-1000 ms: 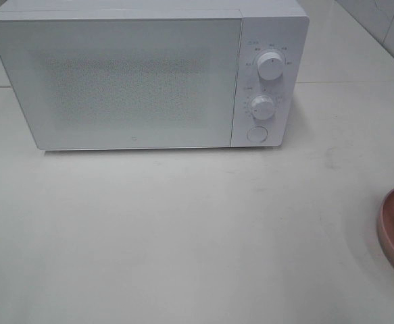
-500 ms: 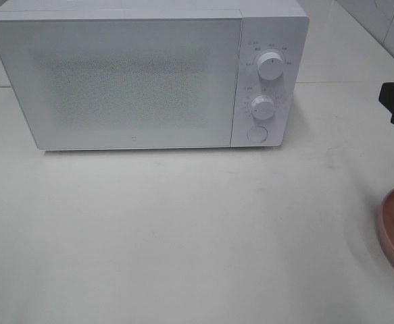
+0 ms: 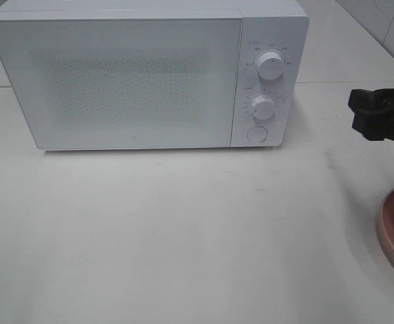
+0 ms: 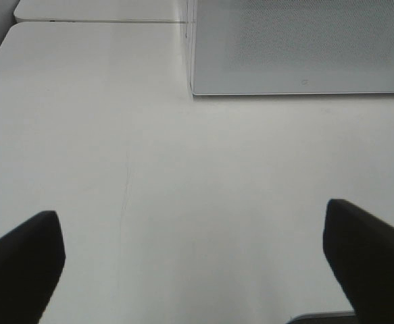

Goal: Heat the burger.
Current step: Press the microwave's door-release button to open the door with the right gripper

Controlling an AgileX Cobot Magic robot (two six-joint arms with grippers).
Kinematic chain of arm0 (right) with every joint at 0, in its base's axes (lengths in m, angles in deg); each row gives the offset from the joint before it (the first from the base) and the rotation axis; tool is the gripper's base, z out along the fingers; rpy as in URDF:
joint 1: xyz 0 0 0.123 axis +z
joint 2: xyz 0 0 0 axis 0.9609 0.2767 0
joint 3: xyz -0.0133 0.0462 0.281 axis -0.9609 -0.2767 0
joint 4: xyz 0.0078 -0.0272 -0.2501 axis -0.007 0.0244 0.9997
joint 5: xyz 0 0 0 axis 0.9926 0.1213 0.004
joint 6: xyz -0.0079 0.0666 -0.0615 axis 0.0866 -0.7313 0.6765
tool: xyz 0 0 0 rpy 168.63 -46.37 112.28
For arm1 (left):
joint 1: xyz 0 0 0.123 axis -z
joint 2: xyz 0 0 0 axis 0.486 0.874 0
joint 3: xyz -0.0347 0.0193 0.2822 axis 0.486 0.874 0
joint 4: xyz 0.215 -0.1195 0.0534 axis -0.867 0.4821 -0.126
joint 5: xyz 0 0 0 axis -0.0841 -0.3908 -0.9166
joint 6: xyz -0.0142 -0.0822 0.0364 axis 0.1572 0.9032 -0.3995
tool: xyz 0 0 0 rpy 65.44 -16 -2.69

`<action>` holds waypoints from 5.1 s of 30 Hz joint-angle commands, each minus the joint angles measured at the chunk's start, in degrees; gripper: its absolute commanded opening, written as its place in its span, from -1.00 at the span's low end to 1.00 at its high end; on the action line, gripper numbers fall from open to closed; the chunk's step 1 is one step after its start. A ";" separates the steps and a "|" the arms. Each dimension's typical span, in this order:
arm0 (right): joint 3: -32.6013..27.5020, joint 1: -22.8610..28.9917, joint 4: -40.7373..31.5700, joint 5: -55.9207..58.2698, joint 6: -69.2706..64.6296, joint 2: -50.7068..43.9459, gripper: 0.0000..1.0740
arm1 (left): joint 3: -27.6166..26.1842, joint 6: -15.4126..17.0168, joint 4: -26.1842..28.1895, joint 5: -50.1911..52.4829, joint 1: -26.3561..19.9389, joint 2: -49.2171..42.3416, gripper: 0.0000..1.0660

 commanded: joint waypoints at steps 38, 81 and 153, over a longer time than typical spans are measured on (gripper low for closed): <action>6.65 37.87 -44.81 -33.35 17.30 26.41 0.40 | 0.06 0.00 0.06 0.97 0.34 -1.32 0.81; 10.66 37.70 -44.52 -24.47 -60.79 34.32 -0.50 | 0.06 0.00 0.06 0.97 0.34 -1.32 0.81; 29.39 21.03 -31.00 -20.00 -74.14 51.34 -1.00 | 0.06 0.00 0.00 0.97 0.34 -0.97 0.81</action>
